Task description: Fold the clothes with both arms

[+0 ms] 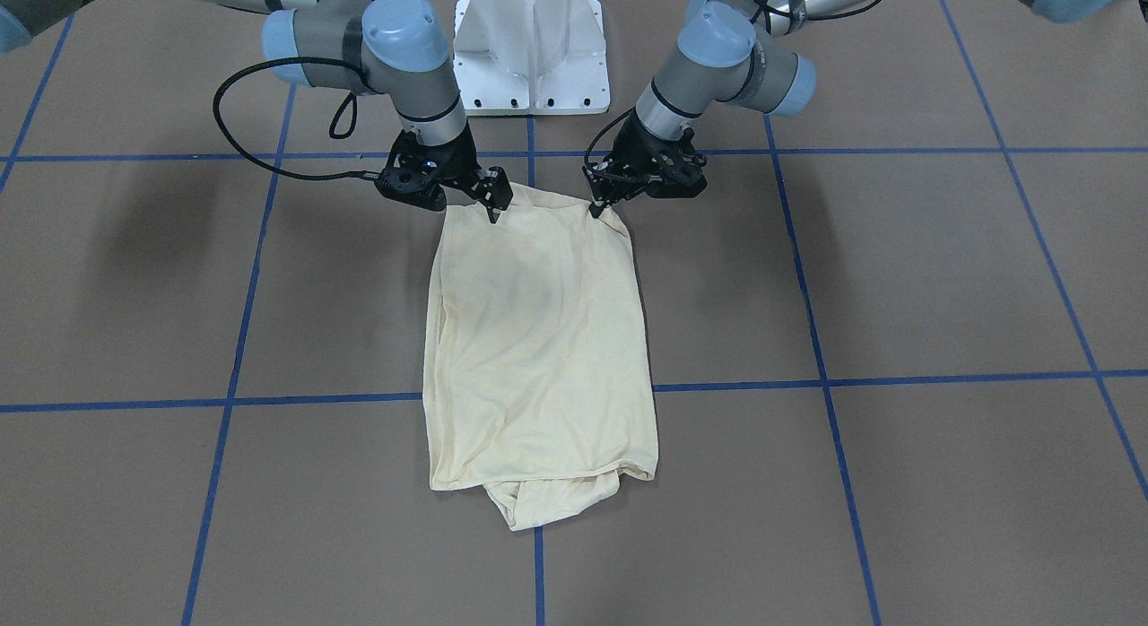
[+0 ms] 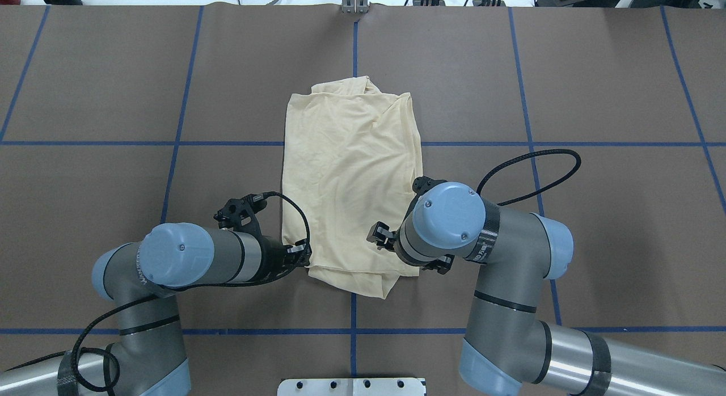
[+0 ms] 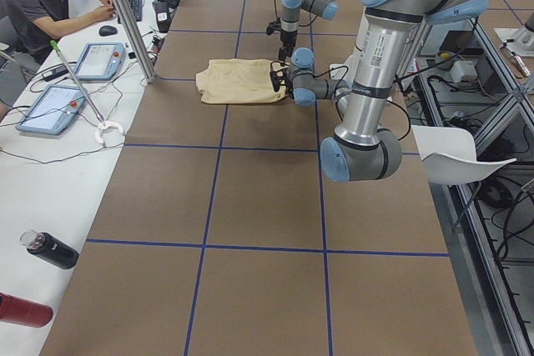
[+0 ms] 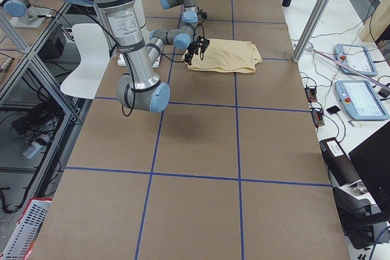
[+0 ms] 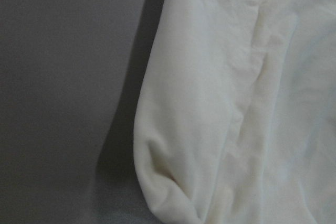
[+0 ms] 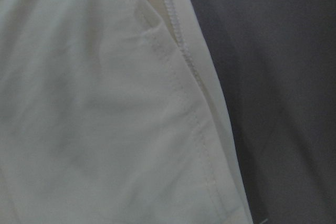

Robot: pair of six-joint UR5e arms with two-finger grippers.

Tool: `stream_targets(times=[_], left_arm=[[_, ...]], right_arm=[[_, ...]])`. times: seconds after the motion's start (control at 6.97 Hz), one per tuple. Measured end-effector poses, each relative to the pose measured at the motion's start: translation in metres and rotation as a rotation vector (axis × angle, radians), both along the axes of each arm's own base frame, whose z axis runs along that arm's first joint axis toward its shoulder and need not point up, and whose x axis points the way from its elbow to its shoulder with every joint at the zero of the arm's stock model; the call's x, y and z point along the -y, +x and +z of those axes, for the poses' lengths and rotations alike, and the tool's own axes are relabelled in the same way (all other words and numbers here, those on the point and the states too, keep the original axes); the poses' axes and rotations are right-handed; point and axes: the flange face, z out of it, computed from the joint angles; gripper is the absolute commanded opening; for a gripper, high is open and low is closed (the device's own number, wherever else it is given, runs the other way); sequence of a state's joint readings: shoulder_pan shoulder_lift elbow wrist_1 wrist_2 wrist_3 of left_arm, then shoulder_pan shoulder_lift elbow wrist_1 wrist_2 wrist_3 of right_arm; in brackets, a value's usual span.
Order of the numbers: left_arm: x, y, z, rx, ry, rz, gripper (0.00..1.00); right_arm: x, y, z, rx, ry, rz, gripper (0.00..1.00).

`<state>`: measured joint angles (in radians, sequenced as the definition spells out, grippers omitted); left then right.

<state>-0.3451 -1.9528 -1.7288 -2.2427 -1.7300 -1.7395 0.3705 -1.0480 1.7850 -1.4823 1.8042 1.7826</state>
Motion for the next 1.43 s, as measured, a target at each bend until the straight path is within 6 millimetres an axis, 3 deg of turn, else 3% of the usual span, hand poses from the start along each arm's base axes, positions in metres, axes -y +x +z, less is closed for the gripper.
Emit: stream_targets(times=[0.57, 1.0, 1.43], left_arm=[[0.000, -0.001, -0.002, -0.003, 0.001, -0.001, 0.00], [0.000, -0.001, -0.002, -0.003, 0.001, 0.000, 0.00], [0.000, -0.001, -0.001, -0.003, 0.001, 0.000, 0.00]], right_arm=[[-0.025, -0.022, 0.006, -0.036, -0.118, 0.084, 1.00], [-0.016, -0.049, 0.008, -0.070, -0.119, 0.096, 1.00], [-0.016, -0.048, 0.014, -0.080, -0.122, 0.093, 1.00]])
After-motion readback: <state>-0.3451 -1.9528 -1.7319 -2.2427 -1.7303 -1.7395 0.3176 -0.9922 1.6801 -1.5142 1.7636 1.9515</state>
